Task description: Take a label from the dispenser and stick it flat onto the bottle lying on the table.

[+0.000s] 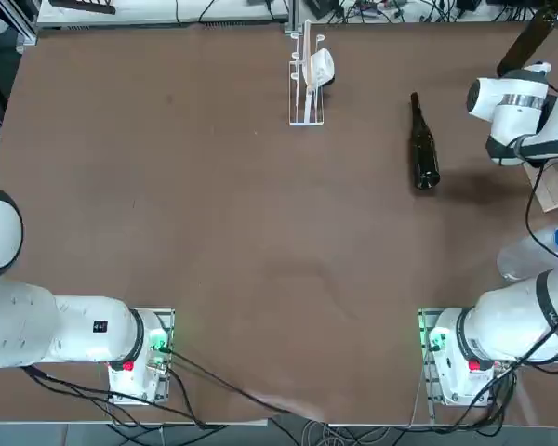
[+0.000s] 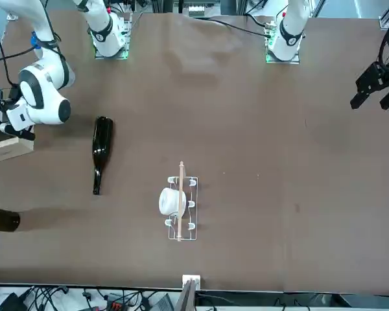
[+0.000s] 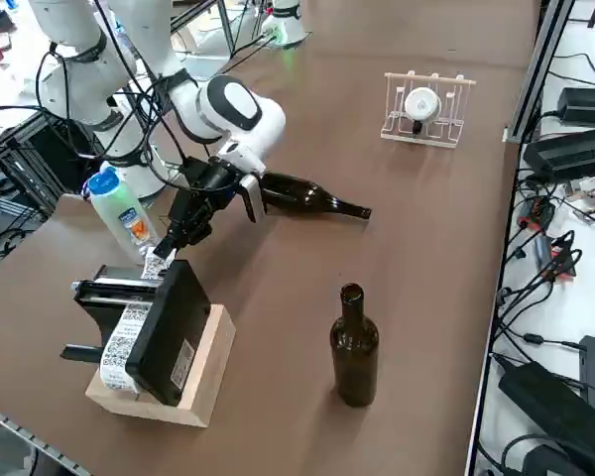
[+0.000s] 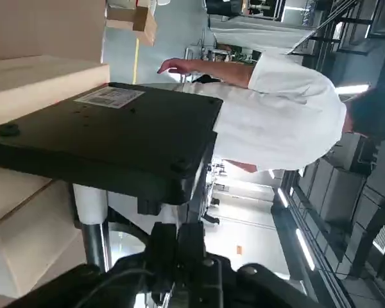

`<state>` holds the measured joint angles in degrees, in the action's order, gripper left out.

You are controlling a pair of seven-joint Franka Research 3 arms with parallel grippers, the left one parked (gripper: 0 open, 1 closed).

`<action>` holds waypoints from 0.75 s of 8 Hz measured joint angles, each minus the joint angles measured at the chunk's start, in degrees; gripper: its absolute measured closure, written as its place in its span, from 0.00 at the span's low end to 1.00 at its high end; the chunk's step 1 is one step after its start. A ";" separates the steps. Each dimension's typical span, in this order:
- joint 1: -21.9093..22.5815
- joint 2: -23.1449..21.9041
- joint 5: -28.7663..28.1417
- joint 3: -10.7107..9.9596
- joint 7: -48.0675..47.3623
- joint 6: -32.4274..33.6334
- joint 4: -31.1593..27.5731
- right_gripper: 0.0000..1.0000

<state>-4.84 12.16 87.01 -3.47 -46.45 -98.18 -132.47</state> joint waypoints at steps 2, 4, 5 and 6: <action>-0.04 -0.86 0.00 -0.02 0.01 0.20 0.12 0.99; -0.08 -2.56 0.00 -0.05 1.64 0.20 0.16 0.99; -0.09 -3.55 -0.02 -0.05 2.76 0.20 0.16 0.99; -0.09 -4.30 -0.03 -0.05 3.38 0.20 0.16 0.99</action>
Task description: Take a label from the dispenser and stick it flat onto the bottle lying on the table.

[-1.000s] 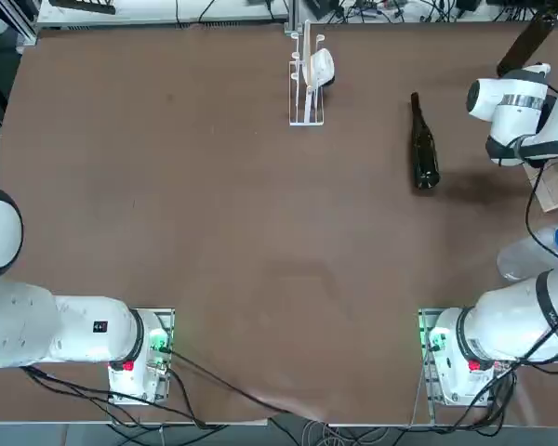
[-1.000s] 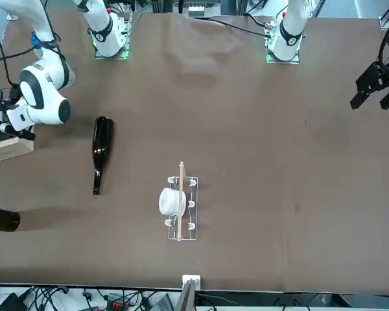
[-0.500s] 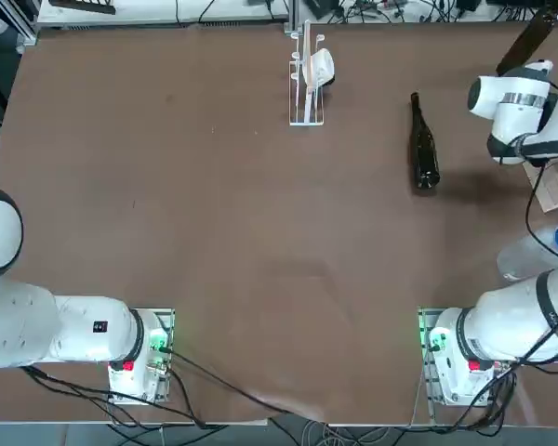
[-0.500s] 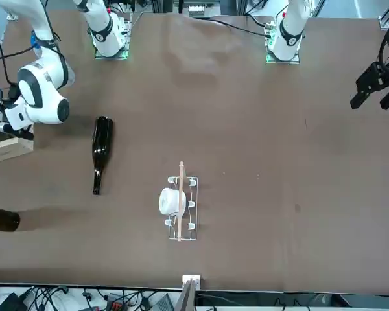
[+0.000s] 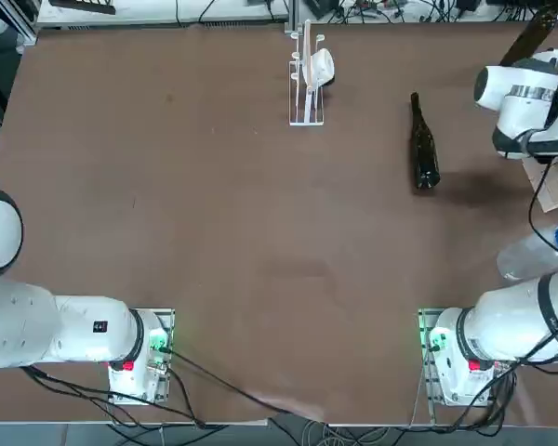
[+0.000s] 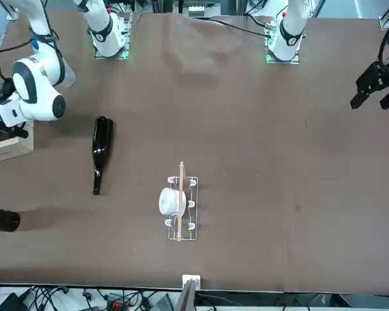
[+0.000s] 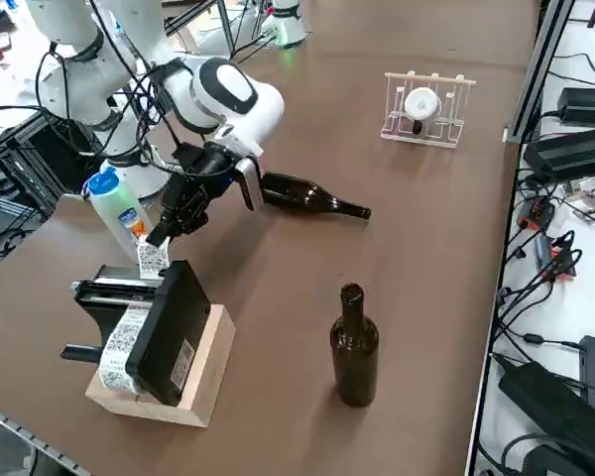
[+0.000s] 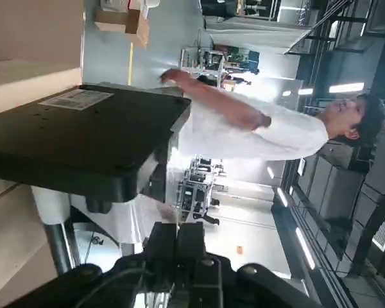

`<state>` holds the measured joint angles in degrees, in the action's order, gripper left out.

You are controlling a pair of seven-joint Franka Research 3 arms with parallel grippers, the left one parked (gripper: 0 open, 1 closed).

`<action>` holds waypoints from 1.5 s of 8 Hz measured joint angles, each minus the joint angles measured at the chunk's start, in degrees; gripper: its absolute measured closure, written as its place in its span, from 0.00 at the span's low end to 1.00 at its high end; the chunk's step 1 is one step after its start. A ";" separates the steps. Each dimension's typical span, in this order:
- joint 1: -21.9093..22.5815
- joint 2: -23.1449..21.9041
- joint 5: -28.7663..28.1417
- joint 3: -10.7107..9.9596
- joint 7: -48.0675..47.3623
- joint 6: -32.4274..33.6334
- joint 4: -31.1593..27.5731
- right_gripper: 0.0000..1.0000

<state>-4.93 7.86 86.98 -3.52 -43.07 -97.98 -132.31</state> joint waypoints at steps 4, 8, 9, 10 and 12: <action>-0.08 -1.24 -0.01 -0.01 2.35 0.00 -0.01 0.99; -0.87 -4.48 -0.01 -0.06 7.00 0.16 0.00 0.99; -1.27 -5.05 -0.01 -0.07 8.23 0.16 0.00 0.99; -1.39 -5.57 -0.27 -0.05 9.25 0.13 0.00 0.99; -0.93 -6.12 -4.98 0.72 10.56 -0.15 0.70 0.99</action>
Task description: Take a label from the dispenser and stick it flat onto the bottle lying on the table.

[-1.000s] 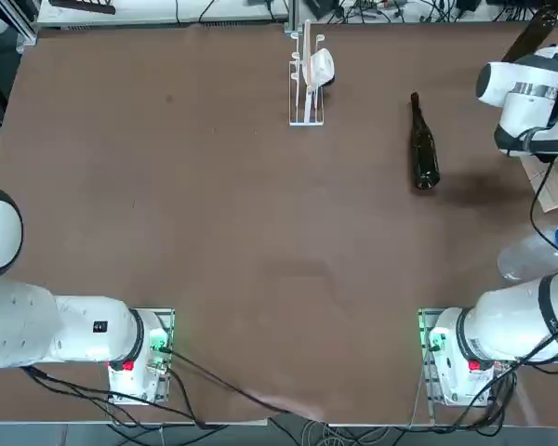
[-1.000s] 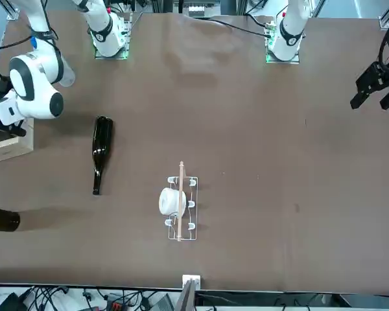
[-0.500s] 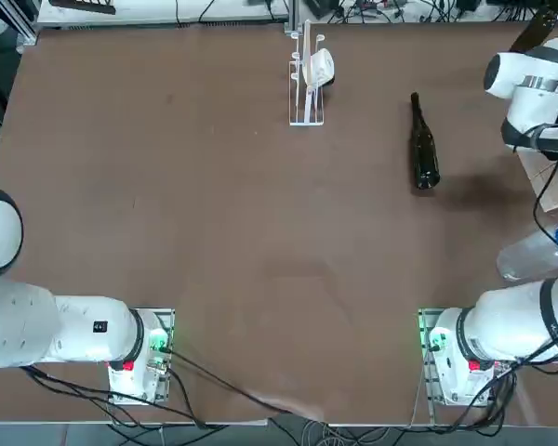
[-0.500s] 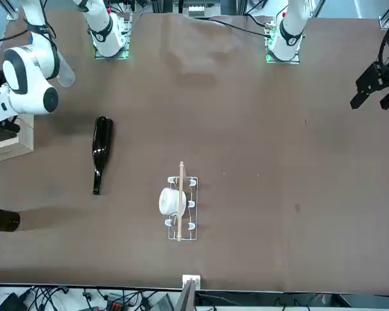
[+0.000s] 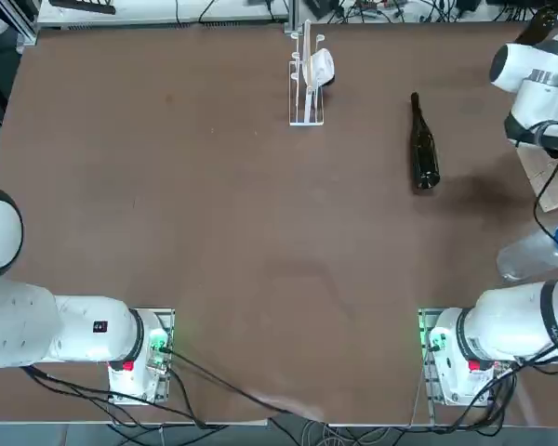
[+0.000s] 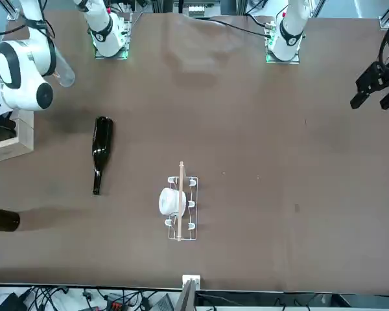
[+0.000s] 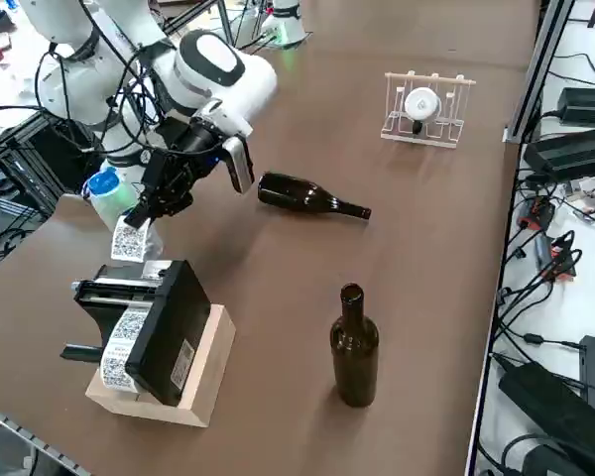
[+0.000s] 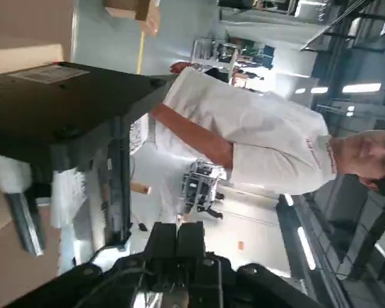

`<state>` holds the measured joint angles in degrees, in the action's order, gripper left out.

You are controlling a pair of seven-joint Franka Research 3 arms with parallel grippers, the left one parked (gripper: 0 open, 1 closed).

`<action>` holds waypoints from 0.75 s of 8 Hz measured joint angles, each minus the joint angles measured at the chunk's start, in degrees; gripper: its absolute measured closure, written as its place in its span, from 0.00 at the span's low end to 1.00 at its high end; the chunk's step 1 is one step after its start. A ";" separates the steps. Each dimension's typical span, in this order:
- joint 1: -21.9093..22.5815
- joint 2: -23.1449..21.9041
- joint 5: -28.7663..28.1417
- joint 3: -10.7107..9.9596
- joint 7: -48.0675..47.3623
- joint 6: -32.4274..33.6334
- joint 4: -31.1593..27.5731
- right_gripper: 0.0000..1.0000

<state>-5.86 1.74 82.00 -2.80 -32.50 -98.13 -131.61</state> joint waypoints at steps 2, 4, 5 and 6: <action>2.80 0.04 -11.27 0.88 2.76 -0.13 2.99 0.99; 6.75 0.44 -23.04 1.15 6.14 -0.13 7.43 0.99; 8.94 1.16 -29.36 1.22 7.22 -0.13 9.76 0.99; 11.12 2.58 -36.12 1.28 7.90 -0.14 12.00 0.99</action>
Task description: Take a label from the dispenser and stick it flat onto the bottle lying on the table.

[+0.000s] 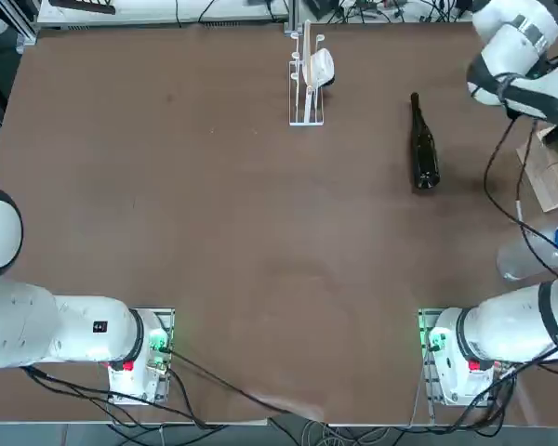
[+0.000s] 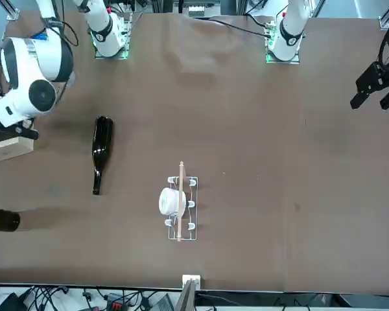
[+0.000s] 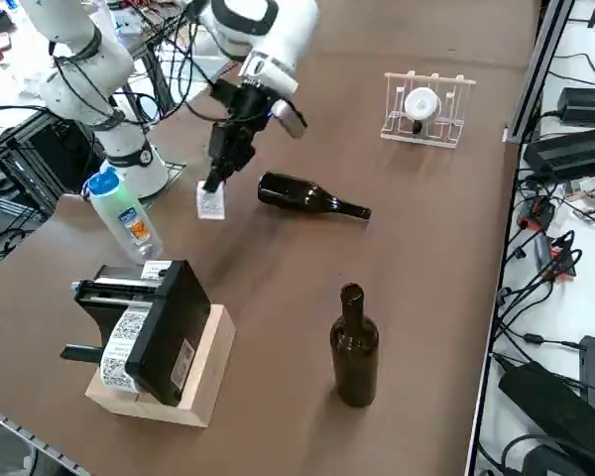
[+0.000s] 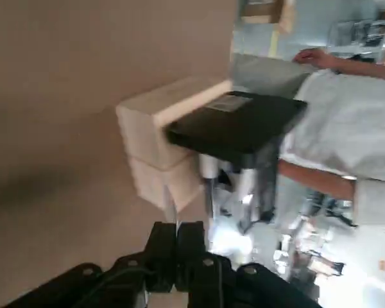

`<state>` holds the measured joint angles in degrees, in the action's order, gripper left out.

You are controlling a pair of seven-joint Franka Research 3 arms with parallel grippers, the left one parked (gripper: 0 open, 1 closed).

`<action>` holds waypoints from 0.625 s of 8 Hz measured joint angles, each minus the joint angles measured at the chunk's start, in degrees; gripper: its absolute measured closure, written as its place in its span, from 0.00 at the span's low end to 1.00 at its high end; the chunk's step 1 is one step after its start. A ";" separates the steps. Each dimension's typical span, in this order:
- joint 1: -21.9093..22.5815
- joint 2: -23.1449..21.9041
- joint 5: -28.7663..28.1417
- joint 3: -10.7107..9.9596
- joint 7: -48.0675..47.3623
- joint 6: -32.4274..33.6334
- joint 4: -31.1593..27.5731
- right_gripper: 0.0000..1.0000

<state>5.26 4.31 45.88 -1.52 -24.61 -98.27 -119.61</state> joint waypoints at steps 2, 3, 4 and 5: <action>3.85 4.90 -10.90 0.09 0.16 -0.57 3.92 0.99; 5.64 7.81 -14.59 0.12 0.16 -0.64 6.29 0.99; 6.99 10.12 -16.94 0.13 0.16 -0.63 8.27 0.99; 7.99 11.60 -19.26 0.13 0.16 -0.80 9.32 0.99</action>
<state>13.25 15.92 26.62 -1.38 -24.45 -99.07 -110.29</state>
